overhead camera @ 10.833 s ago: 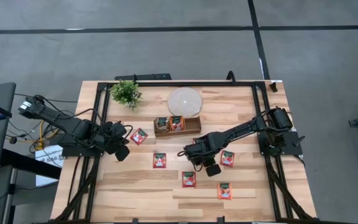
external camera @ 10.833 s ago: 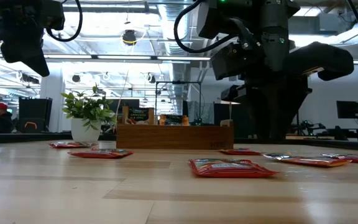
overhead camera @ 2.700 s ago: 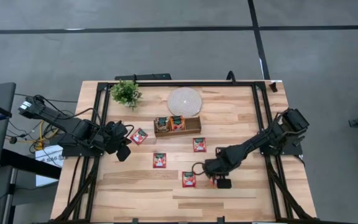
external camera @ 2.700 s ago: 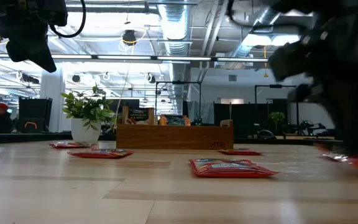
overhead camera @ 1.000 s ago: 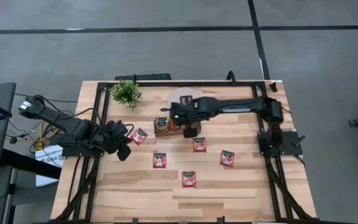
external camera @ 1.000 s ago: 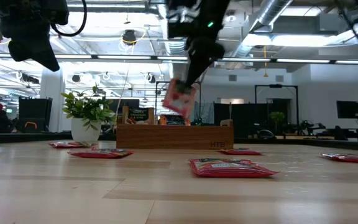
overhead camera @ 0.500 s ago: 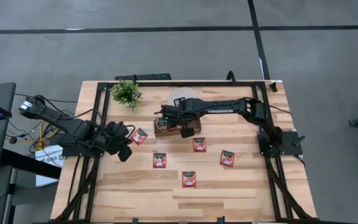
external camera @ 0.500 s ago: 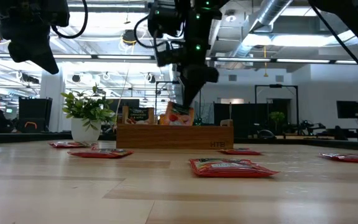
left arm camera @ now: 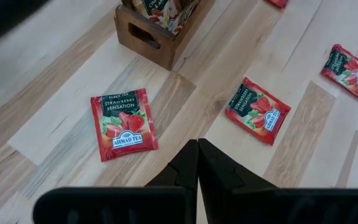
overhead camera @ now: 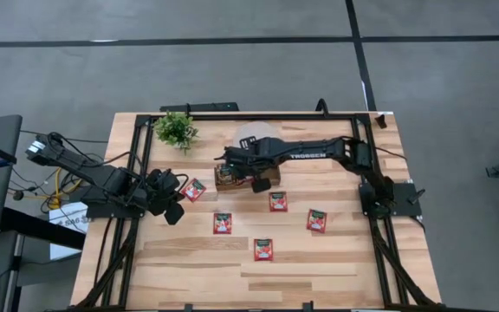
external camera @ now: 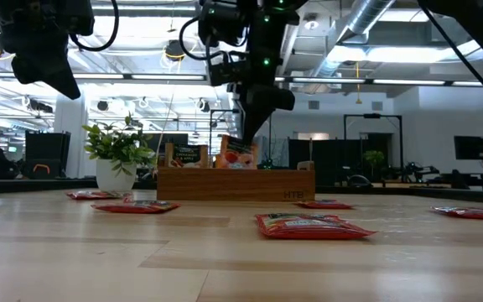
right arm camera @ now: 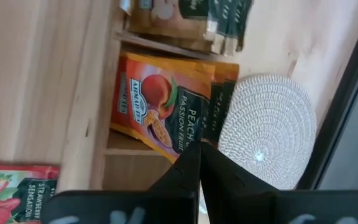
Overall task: Pick & Place Tea
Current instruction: Put the orange tea bag into the middle of the wooden organizer, then put the red tea bag into the right section of the wooden organizer
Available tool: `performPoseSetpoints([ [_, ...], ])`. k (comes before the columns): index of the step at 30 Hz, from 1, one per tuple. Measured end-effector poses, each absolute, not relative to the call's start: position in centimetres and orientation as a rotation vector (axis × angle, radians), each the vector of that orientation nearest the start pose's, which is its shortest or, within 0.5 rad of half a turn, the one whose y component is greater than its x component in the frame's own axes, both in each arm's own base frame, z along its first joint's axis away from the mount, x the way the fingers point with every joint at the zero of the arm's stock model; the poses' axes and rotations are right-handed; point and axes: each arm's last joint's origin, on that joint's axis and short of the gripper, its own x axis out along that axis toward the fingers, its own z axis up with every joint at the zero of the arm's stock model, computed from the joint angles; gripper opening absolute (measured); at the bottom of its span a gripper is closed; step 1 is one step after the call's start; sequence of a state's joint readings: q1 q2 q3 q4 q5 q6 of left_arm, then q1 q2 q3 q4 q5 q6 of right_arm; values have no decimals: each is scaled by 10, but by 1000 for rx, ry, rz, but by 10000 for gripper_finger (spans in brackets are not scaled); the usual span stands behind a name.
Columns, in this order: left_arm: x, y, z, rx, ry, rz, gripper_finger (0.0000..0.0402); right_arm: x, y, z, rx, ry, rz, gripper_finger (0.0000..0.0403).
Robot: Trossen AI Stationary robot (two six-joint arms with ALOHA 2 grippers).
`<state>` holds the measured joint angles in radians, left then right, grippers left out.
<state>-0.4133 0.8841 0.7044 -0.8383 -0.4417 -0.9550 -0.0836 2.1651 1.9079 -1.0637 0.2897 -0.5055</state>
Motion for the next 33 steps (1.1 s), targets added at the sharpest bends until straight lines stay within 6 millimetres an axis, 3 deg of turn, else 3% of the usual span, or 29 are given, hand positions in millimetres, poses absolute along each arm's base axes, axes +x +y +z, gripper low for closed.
performPoseSetpoints([
  [14,146,-51,243,-466,810,448,0,442,-42,225,-579,1374,87,3],
  [26,146,-51,243,-465,810,448,0,442,-42,225,-537,1365,80,92],
  [33,146,-51,243,-467,809,448,0,428,-40,230,-418,1496,22,107],
])
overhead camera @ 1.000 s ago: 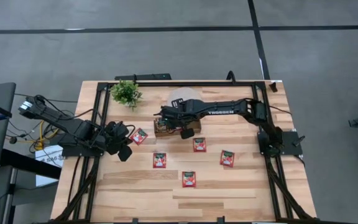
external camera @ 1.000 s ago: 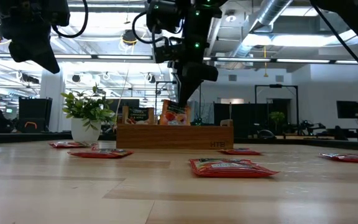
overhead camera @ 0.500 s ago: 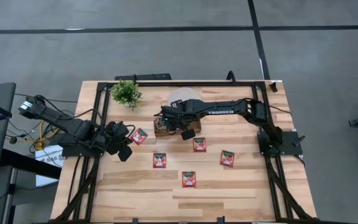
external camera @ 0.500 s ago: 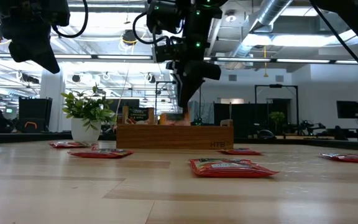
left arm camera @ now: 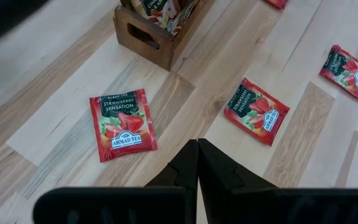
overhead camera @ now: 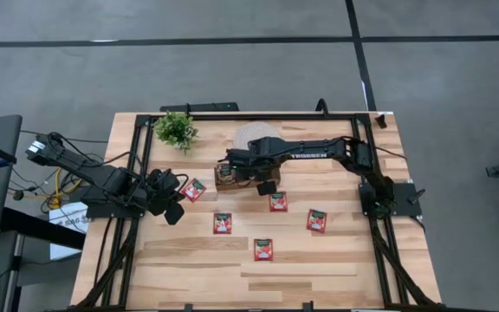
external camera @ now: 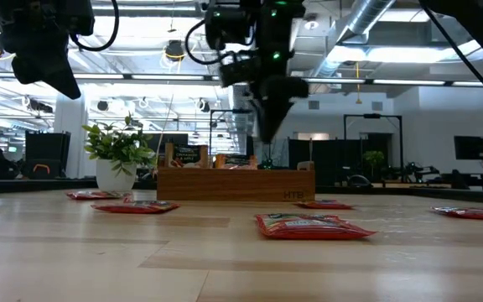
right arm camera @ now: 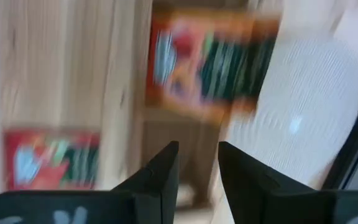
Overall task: Pick & Place Tea
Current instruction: Put the red tea bag into the right section of the wooden organizer
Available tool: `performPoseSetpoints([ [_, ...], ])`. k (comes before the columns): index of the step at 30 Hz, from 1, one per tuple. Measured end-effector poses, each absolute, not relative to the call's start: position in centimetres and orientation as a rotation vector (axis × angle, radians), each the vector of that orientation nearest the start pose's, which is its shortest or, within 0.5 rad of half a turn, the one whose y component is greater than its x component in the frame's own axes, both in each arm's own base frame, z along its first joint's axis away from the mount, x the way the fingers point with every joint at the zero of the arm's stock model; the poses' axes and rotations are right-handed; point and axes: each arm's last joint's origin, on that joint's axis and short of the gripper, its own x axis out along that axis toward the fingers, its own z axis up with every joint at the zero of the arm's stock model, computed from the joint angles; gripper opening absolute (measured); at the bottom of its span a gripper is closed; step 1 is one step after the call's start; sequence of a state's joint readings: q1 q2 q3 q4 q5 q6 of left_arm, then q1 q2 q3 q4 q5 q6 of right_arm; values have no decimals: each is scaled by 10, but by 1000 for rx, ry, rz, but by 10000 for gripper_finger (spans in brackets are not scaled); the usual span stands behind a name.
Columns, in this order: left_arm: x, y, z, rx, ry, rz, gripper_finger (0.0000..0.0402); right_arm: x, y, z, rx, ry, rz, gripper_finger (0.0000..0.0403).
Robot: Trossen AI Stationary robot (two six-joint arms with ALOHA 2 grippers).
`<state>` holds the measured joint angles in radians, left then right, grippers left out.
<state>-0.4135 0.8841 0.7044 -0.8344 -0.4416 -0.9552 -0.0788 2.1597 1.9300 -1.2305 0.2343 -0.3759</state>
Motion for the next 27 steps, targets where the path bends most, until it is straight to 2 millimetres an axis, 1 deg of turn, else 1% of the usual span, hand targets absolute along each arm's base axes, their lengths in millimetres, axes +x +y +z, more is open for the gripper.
performPoseSetpoints([
  [4,147,-51,244,-479,795,442,0,413,-38,234,-324,1621,68,107],
  [6,148,-51,245,-485,787,438,0,407,-35,240,-252,1630,118,107],
  [8,149,-52,245,-489,781,435,0,402,-34,255,-217,1585,139,107],
  [12,149,-52,246,-496,775,428,0,388,-33,292,-202,1470,100,107],
  [15,149,-52,245,-490,777,426,0,370,-36,322,-168,1384,48,107],
  [17,149,-52,246,-455,782,411,0,357,-39,342,-135,1328,5,107],
  [19,149,-52,246,-405,790,388,0,343,-41,356,-103,1276,-33,107],
  [23,150,-50,245,-283,811,348,0,313,-40,371,-25,1185,-106,107],
  [27,156,-44,242,-108,856,327,0,286,-32,373,59,1087,-159,107],
])
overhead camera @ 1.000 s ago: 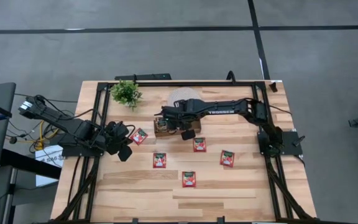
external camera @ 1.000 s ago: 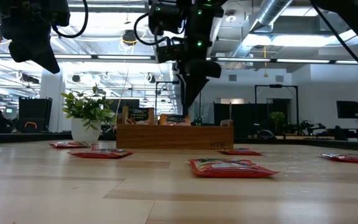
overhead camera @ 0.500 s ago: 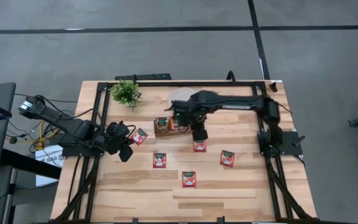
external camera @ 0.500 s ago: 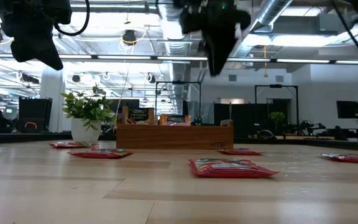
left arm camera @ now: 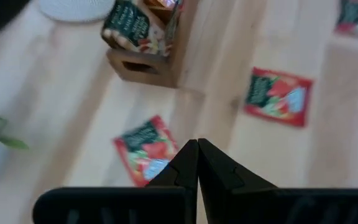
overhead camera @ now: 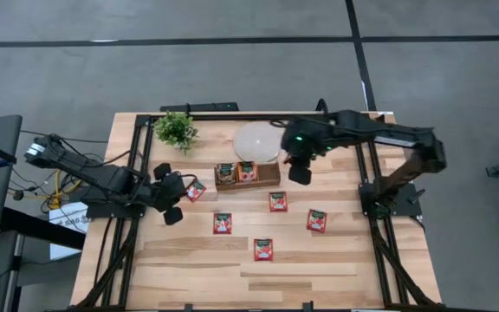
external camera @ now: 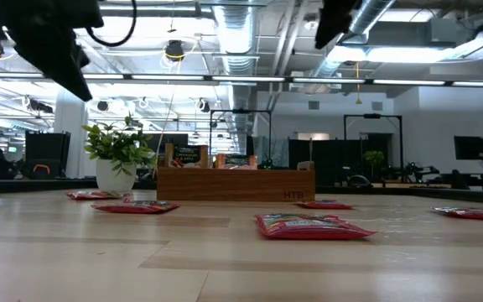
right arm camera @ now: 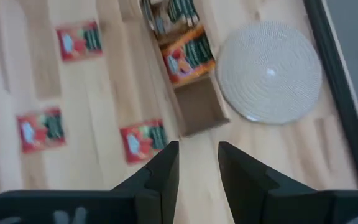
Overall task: Pick & Place Tea
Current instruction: Put the red tea bag into the right section of the wooden organizer
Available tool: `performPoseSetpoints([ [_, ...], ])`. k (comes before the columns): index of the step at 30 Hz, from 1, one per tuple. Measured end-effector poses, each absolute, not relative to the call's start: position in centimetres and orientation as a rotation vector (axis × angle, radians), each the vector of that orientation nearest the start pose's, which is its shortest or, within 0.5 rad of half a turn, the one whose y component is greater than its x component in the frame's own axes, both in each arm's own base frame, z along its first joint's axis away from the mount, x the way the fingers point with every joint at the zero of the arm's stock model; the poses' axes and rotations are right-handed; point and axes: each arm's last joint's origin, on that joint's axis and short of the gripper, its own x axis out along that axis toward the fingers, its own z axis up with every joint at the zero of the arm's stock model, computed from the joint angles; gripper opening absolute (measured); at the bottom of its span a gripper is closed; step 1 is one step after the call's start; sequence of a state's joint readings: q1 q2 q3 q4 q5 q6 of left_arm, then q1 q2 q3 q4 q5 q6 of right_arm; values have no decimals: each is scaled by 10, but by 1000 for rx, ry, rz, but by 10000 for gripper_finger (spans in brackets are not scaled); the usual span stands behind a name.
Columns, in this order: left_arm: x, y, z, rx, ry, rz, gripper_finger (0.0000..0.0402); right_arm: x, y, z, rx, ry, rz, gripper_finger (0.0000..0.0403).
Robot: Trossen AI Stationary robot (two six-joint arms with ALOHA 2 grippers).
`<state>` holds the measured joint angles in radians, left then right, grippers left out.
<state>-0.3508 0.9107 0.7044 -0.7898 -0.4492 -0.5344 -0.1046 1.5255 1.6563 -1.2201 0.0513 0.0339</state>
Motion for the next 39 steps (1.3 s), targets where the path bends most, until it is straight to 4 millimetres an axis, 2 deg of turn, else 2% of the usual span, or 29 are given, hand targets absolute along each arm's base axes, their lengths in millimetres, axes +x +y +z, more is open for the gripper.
performPoseSetpoints([
  [5,168,-26,233,98,959,321,0,263,-16,364,162,958,-183,107],
  [10,183,-3,220,199,1092,207,0,250,-1,348,236,929,-179,107],
  [14,193,18,207,209,1179,176,0,248,9,336,242,963,-160,107],
  [20,212,38,189,314,1215,111,0,260,22,330,192,933,-149,107],
  [24,227,43,180,330,1254,95,0,261,25,331,167,909,-141,107],
  [30,242,46,177,363,1306,50,0,262,20,333,175,893,-156,107],
  [39,239,43,177,304,1335,0,0,264,20,333,177,876,-157,107],
])
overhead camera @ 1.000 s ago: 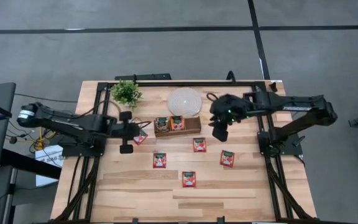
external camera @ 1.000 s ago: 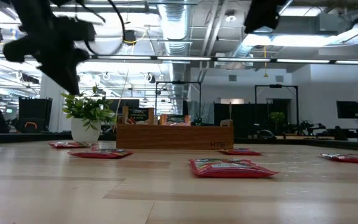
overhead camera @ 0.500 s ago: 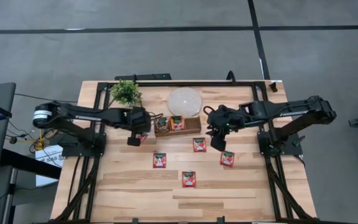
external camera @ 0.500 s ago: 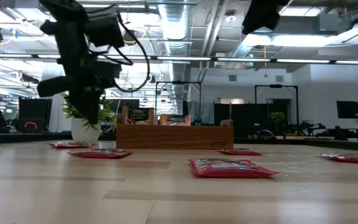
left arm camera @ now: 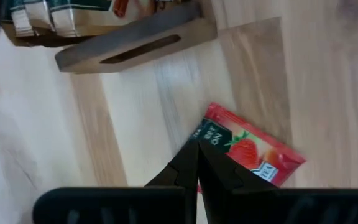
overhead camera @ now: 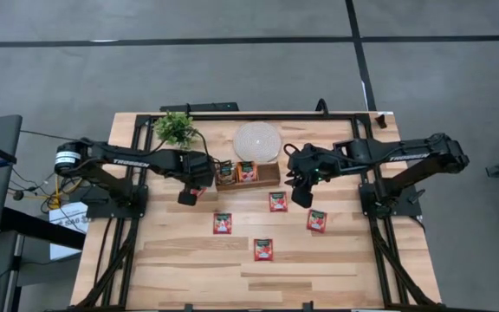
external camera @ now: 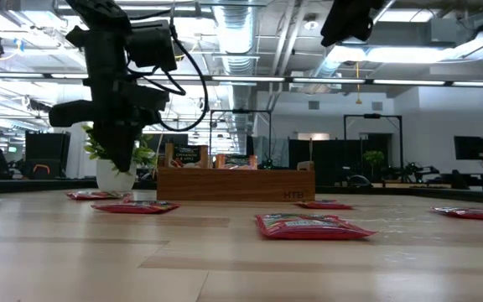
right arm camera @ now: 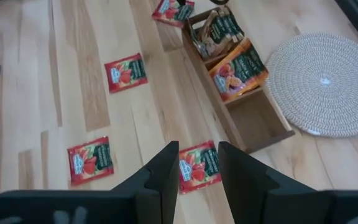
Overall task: Pick & Place Tea
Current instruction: Put the red tea bag into the right section of the wooden organizer
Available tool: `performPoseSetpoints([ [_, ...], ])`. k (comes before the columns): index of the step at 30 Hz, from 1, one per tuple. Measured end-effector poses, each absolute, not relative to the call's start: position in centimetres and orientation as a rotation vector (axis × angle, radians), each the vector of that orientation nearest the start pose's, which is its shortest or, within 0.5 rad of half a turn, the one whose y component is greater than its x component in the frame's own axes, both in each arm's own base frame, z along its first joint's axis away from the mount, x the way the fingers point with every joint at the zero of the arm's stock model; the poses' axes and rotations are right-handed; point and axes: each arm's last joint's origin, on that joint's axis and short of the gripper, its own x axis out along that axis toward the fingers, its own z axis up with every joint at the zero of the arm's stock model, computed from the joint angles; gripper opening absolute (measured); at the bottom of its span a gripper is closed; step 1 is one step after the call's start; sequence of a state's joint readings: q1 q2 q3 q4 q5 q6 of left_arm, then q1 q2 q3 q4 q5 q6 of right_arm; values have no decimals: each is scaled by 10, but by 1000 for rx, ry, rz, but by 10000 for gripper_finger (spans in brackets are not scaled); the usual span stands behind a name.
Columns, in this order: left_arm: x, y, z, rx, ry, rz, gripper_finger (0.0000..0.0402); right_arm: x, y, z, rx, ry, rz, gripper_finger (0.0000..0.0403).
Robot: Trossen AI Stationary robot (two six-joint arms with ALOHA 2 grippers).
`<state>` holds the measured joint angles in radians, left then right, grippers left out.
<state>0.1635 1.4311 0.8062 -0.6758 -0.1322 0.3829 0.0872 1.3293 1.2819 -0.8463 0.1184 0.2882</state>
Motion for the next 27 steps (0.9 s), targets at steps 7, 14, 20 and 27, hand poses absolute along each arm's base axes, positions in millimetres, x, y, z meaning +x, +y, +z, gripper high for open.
performPoseSetpoints([
  [7,239,43,177,296,1330,-5,0,265,20,334,196,861,-162,107],
  [14,239,44,178,308,1333,15,0,265,20,334,198,860,-162,107],
  [20,240,44,178,275,1330,79,0,265,20,334,199,860,-160,107],
  [27,243,45,179,106,1270,223,0,265,20,334,199,860,-160,107],
])
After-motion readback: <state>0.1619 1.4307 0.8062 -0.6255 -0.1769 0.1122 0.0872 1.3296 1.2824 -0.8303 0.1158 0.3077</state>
